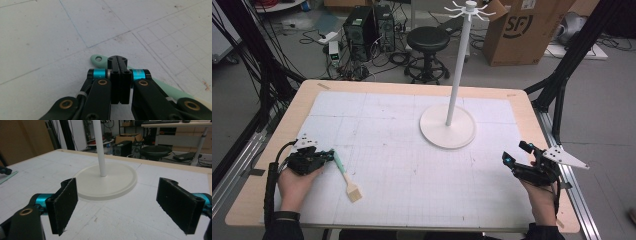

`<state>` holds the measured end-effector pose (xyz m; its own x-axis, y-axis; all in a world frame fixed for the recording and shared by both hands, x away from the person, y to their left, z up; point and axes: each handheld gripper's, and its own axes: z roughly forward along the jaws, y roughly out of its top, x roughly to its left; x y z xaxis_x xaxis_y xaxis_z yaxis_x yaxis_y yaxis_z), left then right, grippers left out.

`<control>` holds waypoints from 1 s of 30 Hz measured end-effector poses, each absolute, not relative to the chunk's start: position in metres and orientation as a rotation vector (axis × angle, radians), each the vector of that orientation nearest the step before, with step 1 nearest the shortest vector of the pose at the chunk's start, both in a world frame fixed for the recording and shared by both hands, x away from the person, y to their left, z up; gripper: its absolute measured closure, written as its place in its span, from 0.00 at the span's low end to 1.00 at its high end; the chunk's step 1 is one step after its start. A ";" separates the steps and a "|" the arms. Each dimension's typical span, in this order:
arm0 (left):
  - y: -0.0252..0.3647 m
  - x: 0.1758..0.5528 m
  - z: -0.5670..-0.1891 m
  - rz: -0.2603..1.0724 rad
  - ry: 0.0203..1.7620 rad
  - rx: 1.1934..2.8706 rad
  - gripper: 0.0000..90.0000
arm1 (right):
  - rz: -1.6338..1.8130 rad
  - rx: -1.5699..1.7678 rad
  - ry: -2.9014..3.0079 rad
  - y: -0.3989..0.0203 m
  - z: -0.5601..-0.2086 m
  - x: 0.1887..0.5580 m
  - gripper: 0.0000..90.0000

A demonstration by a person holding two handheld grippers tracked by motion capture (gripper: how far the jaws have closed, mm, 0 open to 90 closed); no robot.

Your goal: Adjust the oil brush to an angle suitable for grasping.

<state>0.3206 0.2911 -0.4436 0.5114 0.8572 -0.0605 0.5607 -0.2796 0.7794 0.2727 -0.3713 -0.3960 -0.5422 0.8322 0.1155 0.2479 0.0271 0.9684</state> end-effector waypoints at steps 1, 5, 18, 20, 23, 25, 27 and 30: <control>0.288 0.323 -0.444 0.477 1.154 1.972 1.00 | 1.544 1.095 1.815 -0.371 -0.396 0.273 0.18; 0.283 0.326 -0.444 0.460 1.145 1.961 1.00 | 1.542 1.094 1.816 -0.371 -0.396 0.273 0.18; 0.256 0.340 -0.444 0.440 1.108 1.979 1.00 | 1.542 1.094 1.821 -0.370 -0.396 0.273 0.18; 0.252 0.342 -0.445 0.438 1.102 1.979 1.00 | 1.543 1.092 1.819 -0.371 -0.396 0.273 0.18; 0.249 0.343 -0.445 0.438 1.098 1.981 1.00 | 1.541 1.092 1.818 -0.371 -0.396 0.273 0.18; 0.246 0.344 -0.444 0.431 1.083 1.998 1.00 | 1.542 1.092 1.818 -0.371 -0.396 0.274 0.18; 0.241 0.346 -0.444 0.427 1.071 2.005 1.00 | 1.541 1.092 1.820 -0.371 -0.396 0.274 0.18; 0.231 0.349 -0.444 0.415 1.054 2.015 1.00 | 1.541 1.090 1.819 -0.371 -0.396 0.273 0.18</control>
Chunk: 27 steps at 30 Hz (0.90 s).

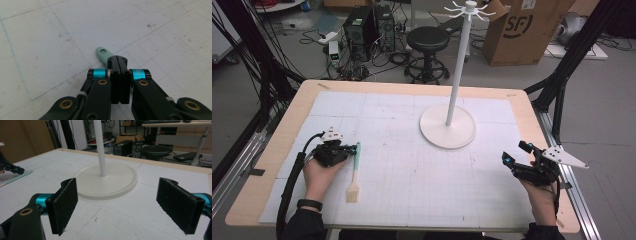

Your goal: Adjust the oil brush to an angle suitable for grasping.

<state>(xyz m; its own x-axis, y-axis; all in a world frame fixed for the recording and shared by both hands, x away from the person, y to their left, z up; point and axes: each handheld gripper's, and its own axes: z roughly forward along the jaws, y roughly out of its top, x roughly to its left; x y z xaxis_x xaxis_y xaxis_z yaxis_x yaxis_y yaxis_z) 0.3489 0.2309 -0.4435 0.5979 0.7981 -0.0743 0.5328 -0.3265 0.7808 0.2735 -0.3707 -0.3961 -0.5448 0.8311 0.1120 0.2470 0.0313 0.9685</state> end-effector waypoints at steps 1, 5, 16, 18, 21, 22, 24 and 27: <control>0.228 0.350 -0.444 0.412 1.045 2.014 1.00 | 1.542 1.091 1.820 -0.371 -0.396 0.273 0.18; 0.218 0.352 -0.444 0.408 1.028 2.024 1.00 | 1.541 1.093 1.821 -0.371 -0.396 0.273 0.18; 0.190 0.353 -0.442 0.388 0.960 2.067 1.00 | 1.539 1.089 1.824 -0.371 -0.396 0.273 0.18; 0.187 0.353 -0.443 0.386 0.950 2.076 1.00 | 1.541 1.093 1.823 -0.370 -0.396 0.273 0.18; 0.184 0.353 -0.443 0.375 0.940 2.075 1.00 | 1.541 1.091 1.823 -0.371 -0.396 0.273 0.18; 0.183 0.352 -0.443 0.373 0.938 2.076 1.00 | 1.541 1.089 1.822 -0.371 -0.396 0.273 0.18; 0.181 0.352 -0.443 0.372 0.930 2.078 1.00 | 1.541 1.089 1.822 -0.371 -0.396 0.273 0.18; 0.178 0.351 -0.443 0.364 0.920 2.080 1.00 | 1.536 1.091 1.822 -0.372 -0.396 0.273 0.18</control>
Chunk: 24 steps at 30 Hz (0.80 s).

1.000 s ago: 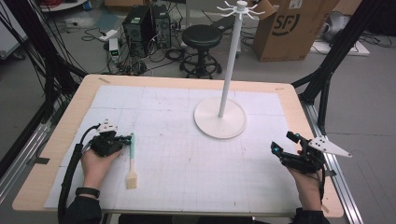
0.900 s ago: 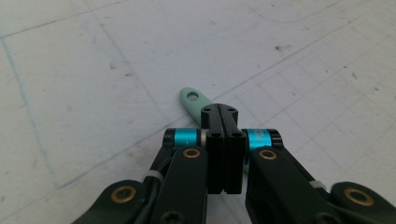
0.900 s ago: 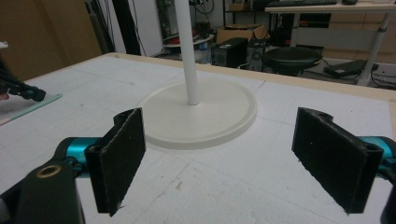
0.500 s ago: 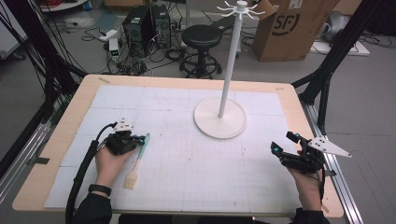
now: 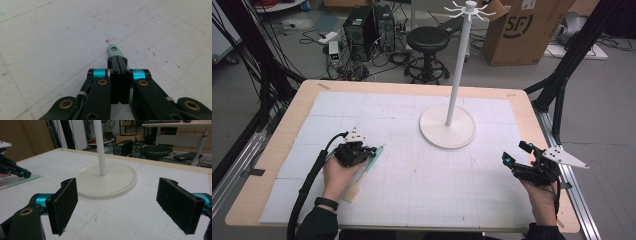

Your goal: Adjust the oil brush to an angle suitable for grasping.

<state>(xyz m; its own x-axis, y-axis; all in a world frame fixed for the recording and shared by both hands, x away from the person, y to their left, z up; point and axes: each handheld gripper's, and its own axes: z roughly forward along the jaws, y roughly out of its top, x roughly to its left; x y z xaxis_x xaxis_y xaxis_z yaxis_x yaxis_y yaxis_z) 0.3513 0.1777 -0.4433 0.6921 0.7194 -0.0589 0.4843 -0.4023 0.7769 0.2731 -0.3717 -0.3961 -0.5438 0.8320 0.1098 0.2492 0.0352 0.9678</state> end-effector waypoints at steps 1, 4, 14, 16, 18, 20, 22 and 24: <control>0.177 0.351 -0.443 0.362 0.914 2.086 1.00 | 1.536 1.091 1.822 -0.372 -0.396 0.273 0.18; 0.173 0.350 -0.443 0.358 0.900 2.089 1.00 | 1.536 1.094 1.822 -0.372 -0.396 0.273 0.18; 0.173 0.349 -0.442 0.350 0.886 2.072 1.00 | 1.531 1.096 1.822 -0.372 -0.396 0.273 0.18; 0.176 0.348 -0.438 0.361 0.889 2.060 0.98 | 1.535 1.098 1.821 -0.372 -0.397 0.273 0.18; 0.179 0.346 -0.433 0.371 0.881 2.047 0.95 | 1.531 1.098 1.823 -0.373 -0.397 0.273 0.18; 0.184 0.342 -0.427 0.384 0.865 2.028 0.88 | 1.527 1.103 1.820 -0.373 -0.398 0.274 0.18; 0.189 0.336 -0.421 0.399 0.857 1.998 0.78 | 1.528 1.108 1.819 -0.373 -0.398 0.274 0.18; 0.195 0.331 -0.415 0.396 0.858 1.969 0.73 | 1.526 1.108 1.819 -0.373 -0.398 0.273 0.18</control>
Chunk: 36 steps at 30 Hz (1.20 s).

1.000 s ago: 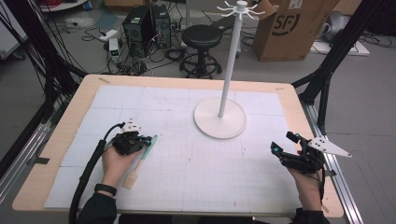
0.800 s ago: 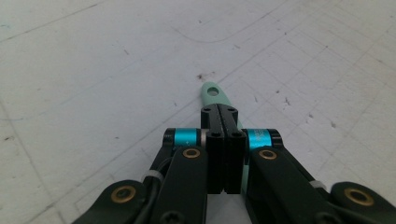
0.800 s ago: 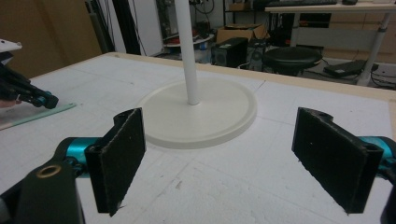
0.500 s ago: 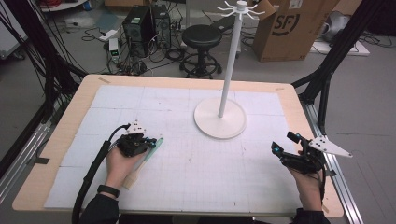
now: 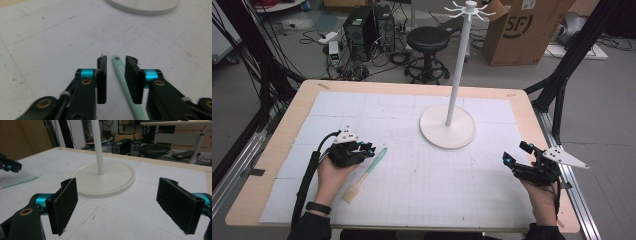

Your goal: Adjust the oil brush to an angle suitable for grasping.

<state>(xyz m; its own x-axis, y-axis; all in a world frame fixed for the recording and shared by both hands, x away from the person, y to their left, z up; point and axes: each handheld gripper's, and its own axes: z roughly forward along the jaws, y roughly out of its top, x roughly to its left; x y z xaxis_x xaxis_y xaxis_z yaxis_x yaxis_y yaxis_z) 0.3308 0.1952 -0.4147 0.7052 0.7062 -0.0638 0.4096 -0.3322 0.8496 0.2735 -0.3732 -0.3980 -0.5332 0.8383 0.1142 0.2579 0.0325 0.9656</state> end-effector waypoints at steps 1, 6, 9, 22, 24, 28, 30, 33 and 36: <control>0.198 0.328 -0.412 0.407 0.853 1.967 0.60 | 1.521 1.116 1.819 -0.373 -0.398 0.273 0.18; 0.209 0.313 -0.397 0.444 0.797 1.927 0.38 | 1.517 1.127 1.816 -0.375 -0.400 0.273 0.18; 0.216 0.302 -0.391 0.467 0.768 1.856 0.35 | 1.513 1.130 1.821 -0.375 -0.401 0.272 0.18; 0.268 0.275 -0.411 0.486 0.790 1.710 0.28 | 1.498 1.137 1.832 -0.376 -0.405 0.272 0.18; 0.272 0.273 -0.411 0.485 0.785 1.707 0.28 | 1.497 1.136 1.834 -0.376 -0.405 0.272 0.18; 0.276 0.271 -0.409 0.491 0.782 1.704 0.27 | 1.494 1.138 1.835 -0.376 -0.406 0.272 0.18; 0.278 0.272 -0.409 0.492 0.783 1.698 0.27 | 1.498 1.140 1.831 -0.376 -0.405 0.271 0.18; 0.279 0.272 -0.409 0.495 0.784 1.697 0.26 | 1.496 1.141 1.831 -0.376 -0.405 0.271 0.18; 0.278 0.273 -0.410 0.493 0.782 1.703 0.25 | 1.491 1.136 1.836 -0.375 -0.405 0.271 0.18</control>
<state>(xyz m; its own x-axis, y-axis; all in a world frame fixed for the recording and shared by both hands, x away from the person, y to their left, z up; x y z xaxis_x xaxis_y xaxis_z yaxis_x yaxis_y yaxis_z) 0.2726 0.2779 -0.4096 0.6908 0.7194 -0.0724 0.2440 -0.1377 0.9599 0.2713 -0.3754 -0.4051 -0.5181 0.8478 0.1134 0.2850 0.0461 0.9574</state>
